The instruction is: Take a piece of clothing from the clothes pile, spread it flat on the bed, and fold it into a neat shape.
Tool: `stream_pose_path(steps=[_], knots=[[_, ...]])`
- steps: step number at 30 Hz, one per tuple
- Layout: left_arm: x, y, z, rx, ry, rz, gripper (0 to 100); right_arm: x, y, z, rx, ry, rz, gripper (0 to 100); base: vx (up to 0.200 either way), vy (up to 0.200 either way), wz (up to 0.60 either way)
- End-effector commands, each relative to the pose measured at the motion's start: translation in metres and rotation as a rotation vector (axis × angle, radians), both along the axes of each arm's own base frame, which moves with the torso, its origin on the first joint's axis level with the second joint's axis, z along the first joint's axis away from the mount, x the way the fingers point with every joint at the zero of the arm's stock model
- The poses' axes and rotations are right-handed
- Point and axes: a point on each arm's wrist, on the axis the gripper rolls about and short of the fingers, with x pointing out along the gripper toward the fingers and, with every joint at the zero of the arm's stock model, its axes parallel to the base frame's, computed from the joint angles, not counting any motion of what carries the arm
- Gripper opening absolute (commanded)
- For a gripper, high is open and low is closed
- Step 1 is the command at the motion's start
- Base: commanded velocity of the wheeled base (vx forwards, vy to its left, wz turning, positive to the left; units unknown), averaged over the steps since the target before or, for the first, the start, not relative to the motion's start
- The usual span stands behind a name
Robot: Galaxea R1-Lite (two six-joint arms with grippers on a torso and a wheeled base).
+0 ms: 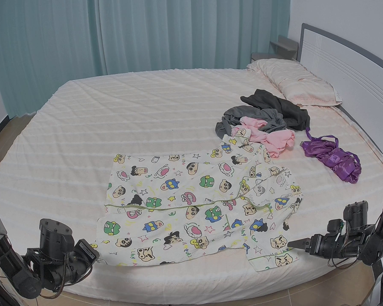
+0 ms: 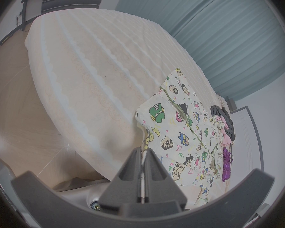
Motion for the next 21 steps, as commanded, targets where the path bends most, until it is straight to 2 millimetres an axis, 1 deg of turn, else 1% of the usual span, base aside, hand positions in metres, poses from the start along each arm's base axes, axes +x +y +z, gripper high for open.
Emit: stream_pose_path(steps=[1, 6, 10, 14, 19, 20, 21], knots=[[-0.004, 0.002, -0.002, 0.004, 0.019, -0.002, 0, -0.002, 0.002, -0.006, -0.003, 0.034, 0.009, 100, 0.0, 0.0, 0.0], [-0.004, 0.001, -0.002, 0.004, 0.019, -0.004, 0, 0.003, 0.002, -0.008, 0.011, 0.028, 0.02, 100, 0.0, 0.0, 0.0], [-0.004, 0.002, -0.002, 0.003, 0.018, -0.003, 0, 0.004, 0.007, -0.013, 0.016, 0.037, 0.039, 100, 0.0, 0.0, 0.0], [-0.004, 0.001, -0.002, 0.003, 0.016, -0.004, 0, 0.005, 0.012, -0.023, 0.017, 0.058, 0.059, 100, 0.0, 0.0, 0.0], [-0.004, 0.002, -0.002, 0.001, 0.015, -0.003, 0, 0.007, 0.015, -0.026, 0.019, 0.033, 0.069, 100, 0.0, 0.0, 0.0], [-0.004, 0.002, -0.001, 0.001, 0.014, -0.003, 0, 0.006, 0.015, -0.026, 0.02, 0.029, 0.066, 0, 0.0, 0.0, 0.0], [-0.004, 0.002, -0.001, 0.001, 0.014, -0.003, 0, 0.005, 0.015, -0.026, 0.02, 0.029, 0.066, 0, 0.0, 0.0, 0.0]])
